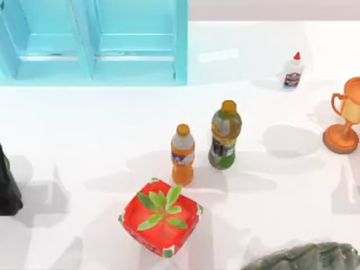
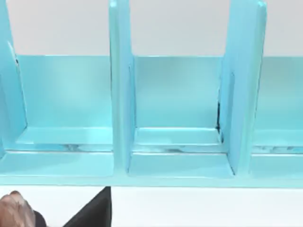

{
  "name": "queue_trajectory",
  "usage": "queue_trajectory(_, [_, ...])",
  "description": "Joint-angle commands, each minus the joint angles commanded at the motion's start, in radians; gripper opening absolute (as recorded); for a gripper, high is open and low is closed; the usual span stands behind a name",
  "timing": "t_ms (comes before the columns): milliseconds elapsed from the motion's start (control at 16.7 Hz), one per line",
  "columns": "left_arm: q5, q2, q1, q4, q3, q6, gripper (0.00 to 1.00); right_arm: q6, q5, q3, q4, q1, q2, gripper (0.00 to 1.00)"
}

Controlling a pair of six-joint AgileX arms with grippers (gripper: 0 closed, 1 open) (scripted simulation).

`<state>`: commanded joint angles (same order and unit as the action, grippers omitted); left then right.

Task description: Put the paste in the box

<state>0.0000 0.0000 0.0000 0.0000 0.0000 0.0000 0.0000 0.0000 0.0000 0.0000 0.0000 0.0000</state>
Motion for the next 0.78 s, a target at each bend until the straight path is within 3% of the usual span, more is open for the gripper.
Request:
queue_trajectory(360, [0.0, 0.0, 0.0, 0.0, 0.0, 0.0, 1.0, -0.013, -0.003, 0.08, 0.012, 0.004, 0.103, 1.0])
queue_trajectory(780, [0.0, 0.0, 0.0, 0.0, 0.0, 0.0, 1.0, 0.019, -0.014, 0.549, 0.008, 0.086, 0.687, 1.0])
